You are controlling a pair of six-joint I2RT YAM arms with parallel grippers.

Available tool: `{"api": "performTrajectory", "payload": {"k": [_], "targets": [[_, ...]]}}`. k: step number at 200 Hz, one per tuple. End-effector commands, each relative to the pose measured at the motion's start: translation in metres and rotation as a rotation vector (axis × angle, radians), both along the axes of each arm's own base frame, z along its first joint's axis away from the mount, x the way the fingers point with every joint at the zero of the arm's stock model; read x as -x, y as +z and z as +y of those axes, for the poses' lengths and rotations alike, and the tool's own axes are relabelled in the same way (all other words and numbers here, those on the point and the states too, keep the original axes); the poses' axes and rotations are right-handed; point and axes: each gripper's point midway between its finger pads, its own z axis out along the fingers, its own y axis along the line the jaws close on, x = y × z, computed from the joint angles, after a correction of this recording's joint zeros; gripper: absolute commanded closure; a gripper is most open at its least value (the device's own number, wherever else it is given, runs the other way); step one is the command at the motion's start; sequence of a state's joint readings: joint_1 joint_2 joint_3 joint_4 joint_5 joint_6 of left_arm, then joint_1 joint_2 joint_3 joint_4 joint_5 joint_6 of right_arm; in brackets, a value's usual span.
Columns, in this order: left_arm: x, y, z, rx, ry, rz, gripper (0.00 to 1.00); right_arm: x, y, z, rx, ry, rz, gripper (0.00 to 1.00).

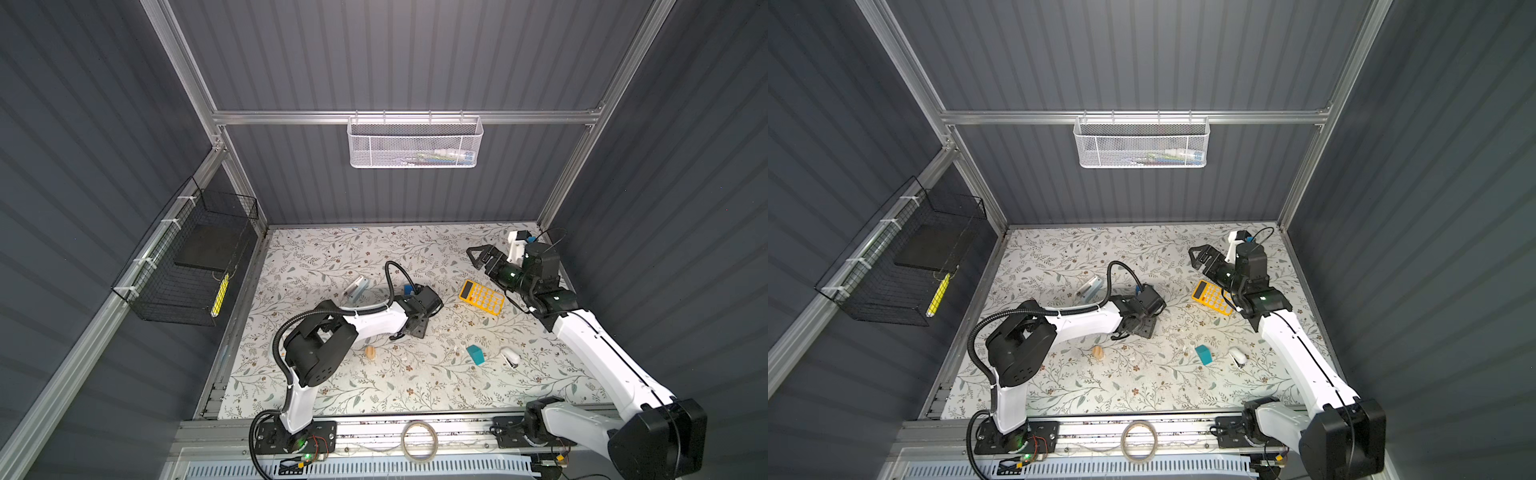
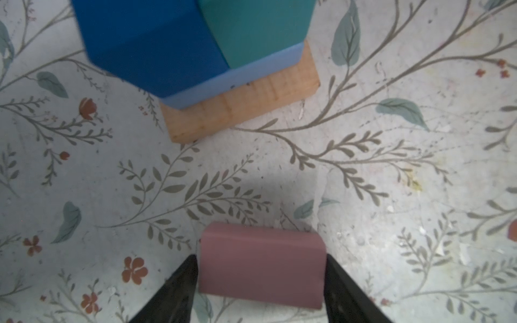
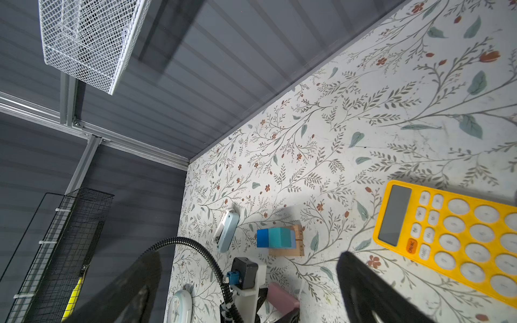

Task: Build the wood block tower
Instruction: 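Lower the left gripper over the pink block and close on it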

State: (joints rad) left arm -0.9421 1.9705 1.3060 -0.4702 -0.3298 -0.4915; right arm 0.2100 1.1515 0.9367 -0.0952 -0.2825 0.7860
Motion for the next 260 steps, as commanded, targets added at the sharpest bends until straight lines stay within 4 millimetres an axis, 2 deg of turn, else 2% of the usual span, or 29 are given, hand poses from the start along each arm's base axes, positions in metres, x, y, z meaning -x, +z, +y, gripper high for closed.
{"api": "performTrajectory", "payload": {"k": [1,112,158,185,222,260], "targets": [[0.001,0.014,-0.007,0.032,0.002,0.001,0.31,-0.003,0.003,0.001,-0.014,0.006,-0.015,0.01],[0.002,0.012,-0.008,0.026,-0.003,0.012,0.34,-0.003,0.003,0.003,-0.017,0.013,-0.017,0.01],[0.001,0.01,-0.009,0.019,-0.004,0.018,0.38,-0.003,0.003,0.002,-0.016,0.013,-0.017,0.01],[0.002,0.009,-0.008,0.014,-0.005,0.024,0.38,-0.003,0.003,0.002,-0.016,0.013,-0.017,0.01],[0.003,0.006,-0.008,0.006,-0.008,0.033,0.32,-0.003,0.003,0.002,-0.016,0.012,-0.017,0.01],[0.003,0.004,-0.009,0.006,-0.008,0.038,0.33,-0.002,0.003,0.002,-0.016,0.013,-0.016,0.01]]}}
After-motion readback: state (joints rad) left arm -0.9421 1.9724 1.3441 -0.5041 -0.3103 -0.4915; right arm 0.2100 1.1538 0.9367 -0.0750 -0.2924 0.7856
